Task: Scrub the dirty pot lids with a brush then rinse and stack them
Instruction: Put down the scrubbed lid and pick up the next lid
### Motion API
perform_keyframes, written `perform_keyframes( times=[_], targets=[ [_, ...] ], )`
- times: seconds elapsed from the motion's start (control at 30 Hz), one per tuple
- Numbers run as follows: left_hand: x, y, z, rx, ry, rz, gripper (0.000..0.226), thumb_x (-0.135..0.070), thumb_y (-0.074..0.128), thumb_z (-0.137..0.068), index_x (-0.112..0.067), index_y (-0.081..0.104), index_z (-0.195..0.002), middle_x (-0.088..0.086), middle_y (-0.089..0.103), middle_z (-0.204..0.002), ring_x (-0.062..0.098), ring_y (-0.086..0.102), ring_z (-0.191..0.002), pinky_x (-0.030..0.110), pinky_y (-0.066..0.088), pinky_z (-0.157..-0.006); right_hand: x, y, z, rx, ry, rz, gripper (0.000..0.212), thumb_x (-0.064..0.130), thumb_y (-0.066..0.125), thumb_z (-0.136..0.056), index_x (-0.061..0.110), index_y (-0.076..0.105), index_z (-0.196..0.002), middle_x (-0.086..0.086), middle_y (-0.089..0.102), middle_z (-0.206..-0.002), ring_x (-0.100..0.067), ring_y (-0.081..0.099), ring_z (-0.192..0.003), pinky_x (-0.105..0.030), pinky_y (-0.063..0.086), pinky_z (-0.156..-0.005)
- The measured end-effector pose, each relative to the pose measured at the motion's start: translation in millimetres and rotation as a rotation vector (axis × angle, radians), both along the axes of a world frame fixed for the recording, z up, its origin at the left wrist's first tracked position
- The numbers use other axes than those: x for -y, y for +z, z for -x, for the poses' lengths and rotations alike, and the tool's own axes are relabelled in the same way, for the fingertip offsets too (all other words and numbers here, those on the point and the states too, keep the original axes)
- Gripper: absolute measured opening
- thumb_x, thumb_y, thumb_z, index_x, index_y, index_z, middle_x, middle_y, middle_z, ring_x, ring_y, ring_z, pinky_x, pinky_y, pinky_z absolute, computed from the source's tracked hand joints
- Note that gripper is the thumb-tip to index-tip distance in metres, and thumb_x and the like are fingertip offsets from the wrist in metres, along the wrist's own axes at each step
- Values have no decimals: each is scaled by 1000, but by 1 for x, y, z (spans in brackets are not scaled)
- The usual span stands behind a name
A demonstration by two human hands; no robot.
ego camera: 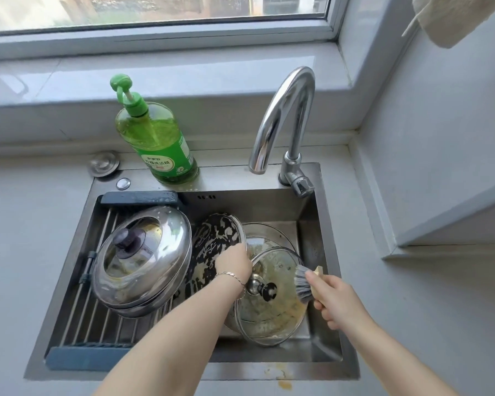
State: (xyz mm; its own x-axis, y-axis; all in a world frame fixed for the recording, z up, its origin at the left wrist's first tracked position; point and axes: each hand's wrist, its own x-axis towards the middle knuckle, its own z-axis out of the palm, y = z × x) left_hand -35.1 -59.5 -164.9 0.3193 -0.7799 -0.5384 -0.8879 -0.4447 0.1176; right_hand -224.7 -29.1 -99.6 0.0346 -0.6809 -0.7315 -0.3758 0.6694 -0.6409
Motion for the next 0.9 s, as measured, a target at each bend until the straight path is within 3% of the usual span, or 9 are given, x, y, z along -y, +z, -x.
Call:
perform_keyframes(
  times=[0.1,0.17,0.23,0.33,0.4,0.53,0.7,0.8,0.9],
  targets=[
    [-9,2,-11,-174,146,7,39,-41,42,-97,-7,60,-96,11,67,-93,28,64,-87,32,49,-74,1,-1,-11,-23,60,18,29,45,53,-90,17,58,-99,7,50,-66,3,40,-29,-15,27,-40],
    [-11,10,-22,-306,169,23,39,-41,41,-97,-10,59,-81,10,63,-75,25,59,-68,31,49,-70,5,2,-21,-23,74,28,31,46,53,-90,18,58,-102,8,51,-65,2,40,-30,-13,28,-39],
    [-11,29,-36,-360,137,41,31,-32,44,-96,-11,57,-76,7,60,-71,21,54,-62,28,47,-68,9,6,-34,-31,100,42,35,48,53,-89,16,59,-103,7,51,-64,1,39,-33,-14,28,-39],
    [-8,71,-63,-394,103,140,25,-23,46,-94,-8,67,-99,8,70,-94,20,65,-86,25,48,-78,16,16,-59,-17,111,78,38,50,51,-89,13,57,-97,4,52,-63,-2,41,-43,-19,29,-46],
    [-2,104,-86,-349,78,260,27,-21,46,-95,-12,64,-112,4,68,-109,17,62,-99,21,44,-82,20,26,-82,13,105,103,38,48,47,-91,12,57,-92,2,50,-64,-6,40,-46,-20,30,-46],
    [14,161,-139,-213,-4,571,32,-14,46,-94,-12,58,-123,5,63,-122,24,59,-106,30,46,-90,39,51,-138,81,53,88,43,49,36,-96,14,54,-78,-2,50,-61,-9,34,-40,-20,26,-41],
    [59,204,-206,-57,-168,900,39,-5,44,-94,-6,51,-133,8,40,-148,20,35,-138,28,25,-111,70,80,-204,328,-98,-78,46,50,30,-97,11,45,-80,-3,44,-54,-8,25,-35,-14,17,-34],
    [98,217,-234,-88,-186,785,38,-16,42,-98,-14,48,-136,5,34,-151,19,25,-143,32,19,-115,87,98,-237,454,-91,-131,52,52,24,-98,13,45,-71,1,37,-43,-6,22,-29,-10,16,-32],
    [129,221,-247,-155,-193,586,35,-30,40,-100,-20,54,-130,5,51,-138,23,44,-129,33,35,-106,106,105,-264,508,-105,-164,55,54,22,-97,13,45,-70,4,33,-37,-5,20,-26,-9,15,-30]
  ],
)
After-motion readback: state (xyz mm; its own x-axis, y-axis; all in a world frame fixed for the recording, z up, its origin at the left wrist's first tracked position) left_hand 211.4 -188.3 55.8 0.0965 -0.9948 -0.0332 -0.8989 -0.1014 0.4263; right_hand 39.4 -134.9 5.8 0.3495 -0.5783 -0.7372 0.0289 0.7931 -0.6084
